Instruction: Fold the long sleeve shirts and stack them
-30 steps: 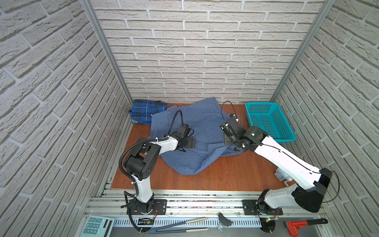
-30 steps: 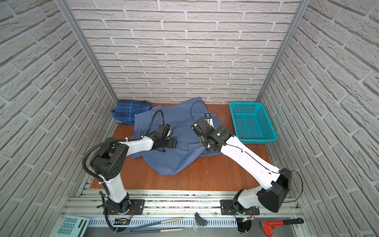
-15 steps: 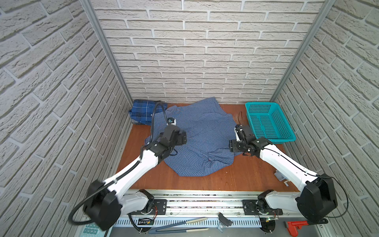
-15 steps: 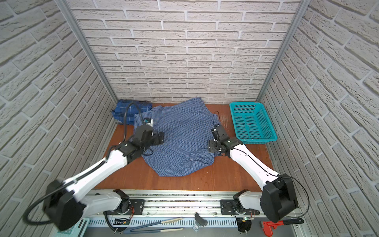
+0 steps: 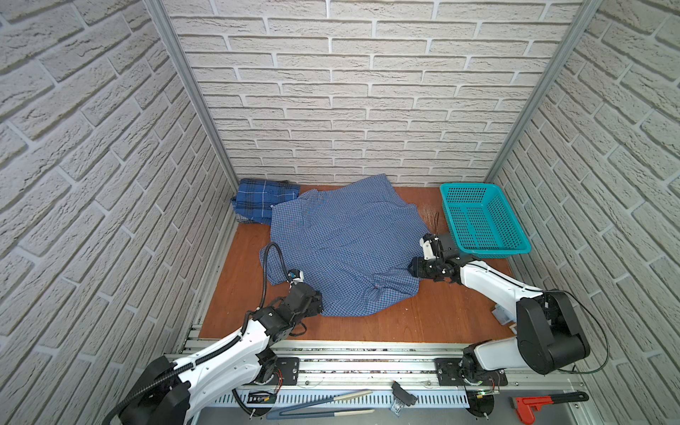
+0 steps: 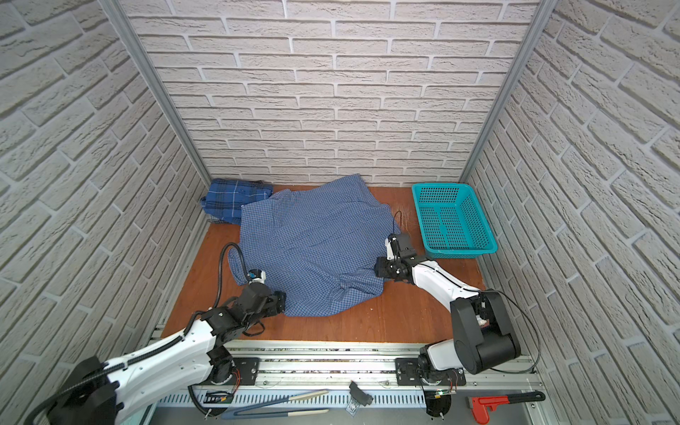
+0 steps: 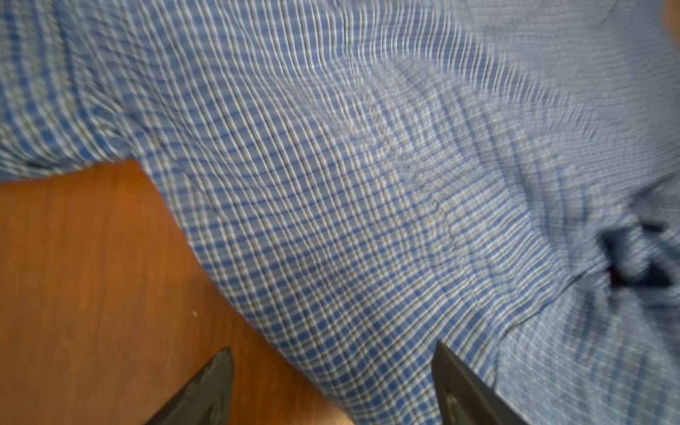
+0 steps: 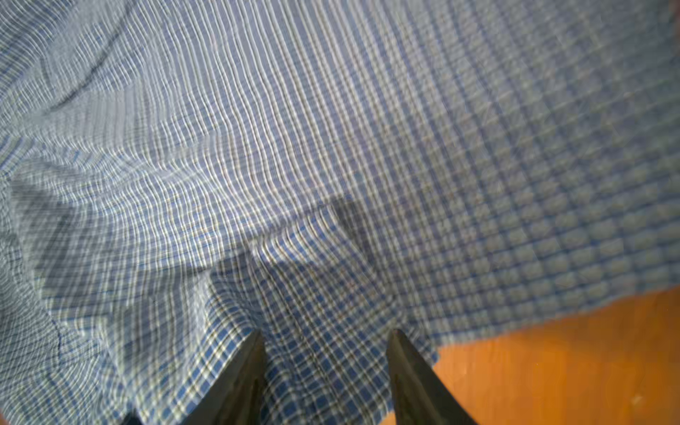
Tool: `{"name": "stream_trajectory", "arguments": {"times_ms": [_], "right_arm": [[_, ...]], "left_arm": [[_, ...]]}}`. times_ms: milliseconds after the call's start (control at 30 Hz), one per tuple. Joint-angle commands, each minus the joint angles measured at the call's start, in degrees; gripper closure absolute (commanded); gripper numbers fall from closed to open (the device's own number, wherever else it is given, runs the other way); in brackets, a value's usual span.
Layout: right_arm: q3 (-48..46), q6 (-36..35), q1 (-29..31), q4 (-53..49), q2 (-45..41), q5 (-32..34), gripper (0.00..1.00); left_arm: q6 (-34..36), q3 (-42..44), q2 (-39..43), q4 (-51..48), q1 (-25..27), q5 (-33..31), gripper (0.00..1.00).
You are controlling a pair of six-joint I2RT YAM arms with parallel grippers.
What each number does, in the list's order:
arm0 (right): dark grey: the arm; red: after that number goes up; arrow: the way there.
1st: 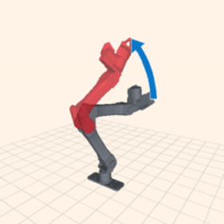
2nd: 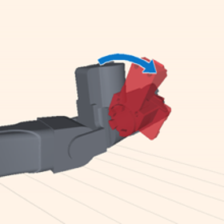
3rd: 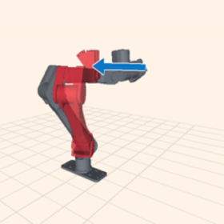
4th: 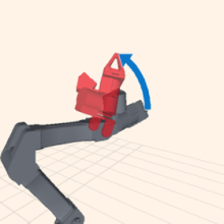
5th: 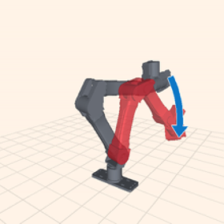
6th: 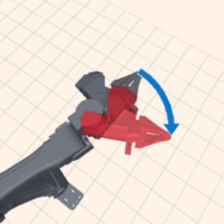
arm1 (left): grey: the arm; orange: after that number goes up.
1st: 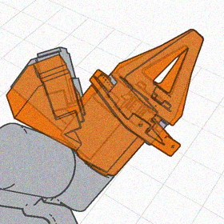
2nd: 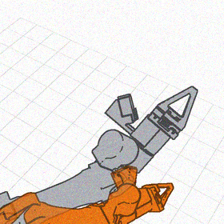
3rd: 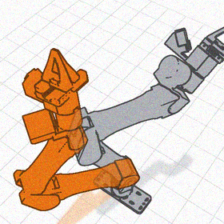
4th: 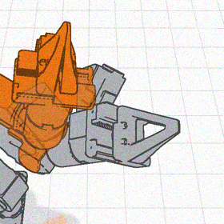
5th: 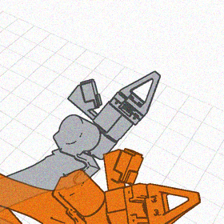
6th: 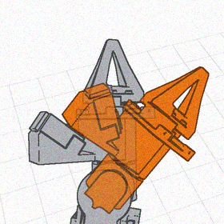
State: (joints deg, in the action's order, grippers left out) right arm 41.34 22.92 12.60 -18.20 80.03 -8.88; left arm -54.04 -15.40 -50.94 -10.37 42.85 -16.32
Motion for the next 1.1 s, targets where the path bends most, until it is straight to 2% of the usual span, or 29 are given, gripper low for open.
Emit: {"name": "stream_trajectory", "arguments": {"times_ms": [0,133,233,333,400,433,467,500,533,600,633,667,733,867,900,967,1067], "right_arm": [[-3.03,2.72,0.23,0.34,-6.16,-1.47,0.6],[0.2,4.0,0.23,-8.91,-12.75,5.26,0.92],[4.69,5.43,0.23,-17.89,-18.39,9.56,0.94],[6.11,7.64,2.85,-21.77,-22.36,6.6,0.94],[4.12,10.49,7.53,-21.95,-24.46,9.7,0.94],[2.52,11.39,9.24,-21.83,-24.87,10.97,0.9],[0.88,12.26,9.91,-21.03,-24.84,11.6,0.8],[-1.01,12.97,10.33,-19.9,-24.11,11.56,0.72],[-2.23,13.32,11.19,-18.26,-22.89,10.94,0.64],[-3.51,13.74,13.38,-14.61,-20.11,10.73,0.54],[-4.06,13.16,14.15,-12.04,-18.79,9.83,0.48],[-4.33,12.53,14.37,-9.88,-17.8,8.87,0.44],[-5.32,11.79,14.48,-4.58,-15.61,7.48,0.35],[-4.46,11.38,14.46,-0.11,-10.14,6.17,0.36],[-4.26,11.27,14.47,0.67,-8.74,5.33,0.39],[-3.86,11.55,14.56,0.45,-6.96,6.16,0.48],[-2.95,13.0,14.59,-3.68,-7.86,9.61,0.8]], "left_arm": [[-2.51,0.1,-2.32,9.3,0.96,-1.85,0.36],[-1.45,-3.72,-6.25,10.9,1.06,-0.63,0.82],[0.29,-6.93,-4.56,8.01,0.78,0.95,1.0],[2.81,-10.02,-0.14,-0.87,-0.04,0.01,1.0],[4.78,-10.82,2.61,-4.19,-1.58,-0.04,1.0],[5.82,-10.75,3.33,-4.89,-2.37,0.63,1.0],[6.64,-10.76,3.49,-5.27,-2.68,1.53,0.97],[6.78,-10.77,3.28,-6.46,-2.81,1.72,0.76],[6.74,-10.39,2.92,-6.86,-2.73,2.12,0.51],[7.24,-8.68,1.52,-5.6,-2.71,4.5,0.35],[7.16,-7.54,0.48,-4.62,-2.7,5.33,0.3],[7.2,-6.58,-0.57,-3.25,-2.66,5.92,0.29],[6.86,-4.66,-3.47,0.38,-2.77,7.15,0.28],[6.92,-3.76,-9.76,5.97,-3.02,8.82,0.29],[7.04,-3.86,-11.45,6.64,-3.57,8.81,0.32],[7.16,-3.85,-13.69,8.56,-4.09,9.17,0.45],[7.54,-4.56,-15.82,10.48,-4.83,11.03,0.76]]}}
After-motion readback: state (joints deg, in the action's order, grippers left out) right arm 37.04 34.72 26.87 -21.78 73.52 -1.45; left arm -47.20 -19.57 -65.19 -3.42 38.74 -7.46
